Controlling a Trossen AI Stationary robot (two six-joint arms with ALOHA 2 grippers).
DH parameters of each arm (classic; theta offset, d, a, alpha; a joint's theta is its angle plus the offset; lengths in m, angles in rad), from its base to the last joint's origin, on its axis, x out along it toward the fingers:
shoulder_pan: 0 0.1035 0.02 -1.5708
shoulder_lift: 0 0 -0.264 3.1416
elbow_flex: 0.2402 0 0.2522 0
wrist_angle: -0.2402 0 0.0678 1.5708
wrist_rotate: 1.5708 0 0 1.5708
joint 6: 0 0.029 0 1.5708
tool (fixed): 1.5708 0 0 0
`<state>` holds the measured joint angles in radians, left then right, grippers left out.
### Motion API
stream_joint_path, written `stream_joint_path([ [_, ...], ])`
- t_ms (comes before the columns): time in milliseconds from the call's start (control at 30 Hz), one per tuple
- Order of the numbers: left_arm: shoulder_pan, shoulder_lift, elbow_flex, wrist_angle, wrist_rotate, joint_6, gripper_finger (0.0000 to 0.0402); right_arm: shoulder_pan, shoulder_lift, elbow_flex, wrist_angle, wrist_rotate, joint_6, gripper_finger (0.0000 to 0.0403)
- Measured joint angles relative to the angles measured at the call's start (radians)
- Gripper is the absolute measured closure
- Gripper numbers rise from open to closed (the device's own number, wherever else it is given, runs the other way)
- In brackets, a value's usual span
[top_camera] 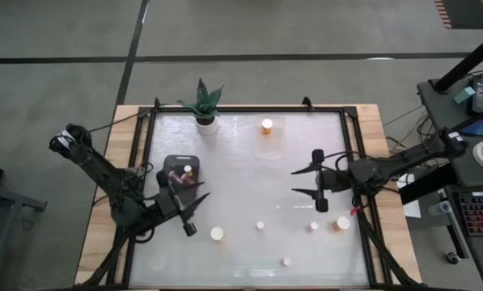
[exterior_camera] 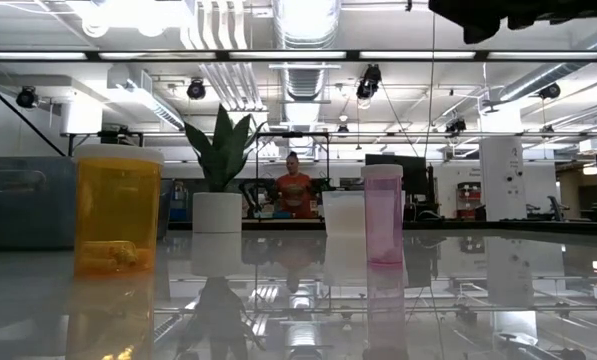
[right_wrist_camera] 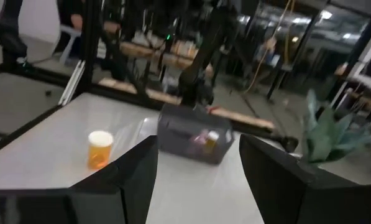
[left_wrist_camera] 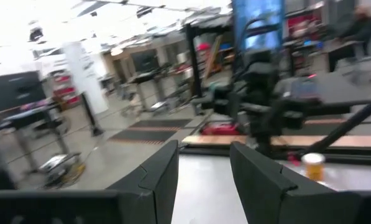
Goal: Pick and place medicine bottles into bin by pill shape (circle, oval)
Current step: Put the left big orange pill bottle into the transparent bin
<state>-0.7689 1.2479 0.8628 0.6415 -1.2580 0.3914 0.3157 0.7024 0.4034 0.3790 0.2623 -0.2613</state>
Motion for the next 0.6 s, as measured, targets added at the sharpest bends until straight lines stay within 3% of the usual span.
stream_joint_path([
  [300,0.092,0.007,0.009,-0.089,0.191,-0.147,0.0272,-0.043,-0.114,-0.071,0.053,-0.003,-0.035,0.0183],
  [500,0.192,0.017,0.062,-0.349,0.369,-0.414,0.0272,-0.049,-0.165,-0.068,0.077,-0.035,-0.108,0.0183],
  [600,0.232,0.033,0.128,-0.531,0.410,-0.563,0.0272,-0.048,-0.184,-0.071,0.085,-0.041,-0.133,0.0183],
])
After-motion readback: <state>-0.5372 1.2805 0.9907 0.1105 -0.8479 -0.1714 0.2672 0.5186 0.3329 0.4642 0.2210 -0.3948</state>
